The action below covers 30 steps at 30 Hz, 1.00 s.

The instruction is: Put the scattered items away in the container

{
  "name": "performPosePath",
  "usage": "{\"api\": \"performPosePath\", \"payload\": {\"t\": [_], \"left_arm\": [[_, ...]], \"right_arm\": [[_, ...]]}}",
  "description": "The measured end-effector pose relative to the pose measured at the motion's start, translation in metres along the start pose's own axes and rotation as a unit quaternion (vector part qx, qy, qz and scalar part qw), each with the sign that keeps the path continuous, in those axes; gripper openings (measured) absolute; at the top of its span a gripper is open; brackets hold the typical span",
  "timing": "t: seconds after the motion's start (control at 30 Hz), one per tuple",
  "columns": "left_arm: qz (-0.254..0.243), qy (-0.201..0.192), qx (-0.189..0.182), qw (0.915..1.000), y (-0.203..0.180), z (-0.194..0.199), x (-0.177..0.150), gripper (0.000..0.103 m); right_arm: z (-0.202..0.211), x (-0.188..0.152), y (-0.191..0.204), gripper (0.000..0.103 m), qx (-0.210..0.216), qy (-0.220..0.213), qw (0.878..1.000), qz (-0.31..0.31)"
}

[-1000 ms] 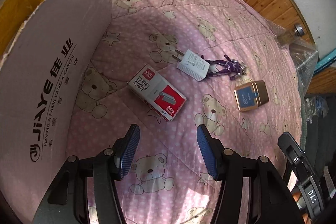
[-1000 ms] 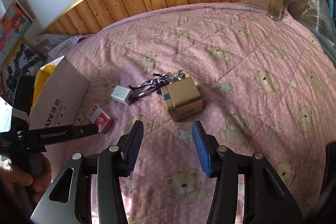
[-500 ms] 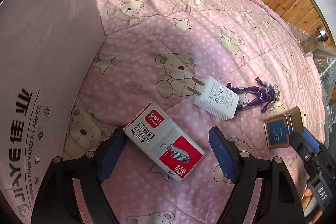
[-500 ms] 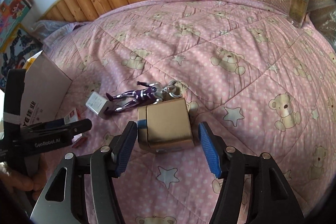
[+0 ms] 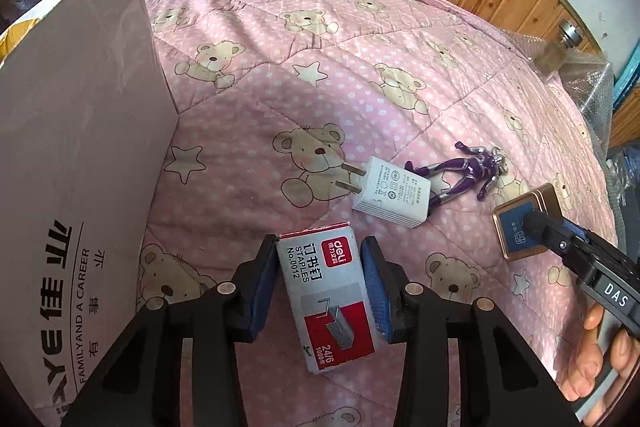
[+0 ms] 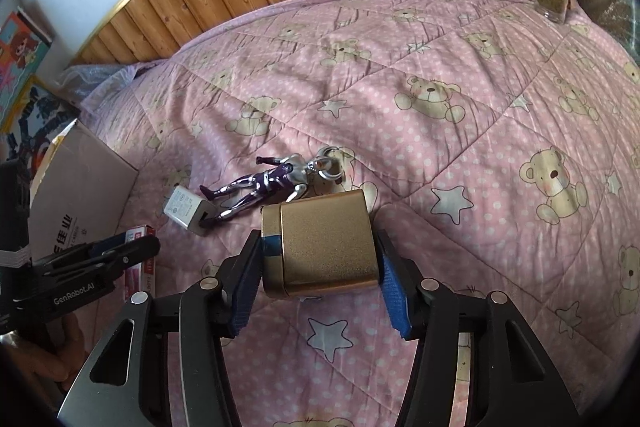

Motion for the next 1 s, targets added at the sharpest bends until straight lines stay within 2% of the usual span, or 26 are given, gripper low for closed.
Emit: {"api": "performPosePath", "payload": {"t": [0.5,1.0], "left_arm": [[-0.027,-0.010,-0.035,0.9990,-0.033,0.030,-0.010,0.043],[-0.036,-0.020,-0.065,0.9970,-0.043,0.082,-0.061,0.043]], "right_arm": [[0.034,-0.031,0.006,0.056,0.018,-0.011,0.999,-0.047],[0.075,-0.083,0.044,0.057,0.019,-0.012,0.999,-0.048]]}}
Point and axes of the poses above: each gripper's, at about its wrist camera, not at the fingertips, and z roughly against the way its jaws point, y to its left, x to its top, the point moved 5 cm from there along -z, roughly the way its jaws point, and after that the axes turned 3 degrees about y, right-handed, at the moved point
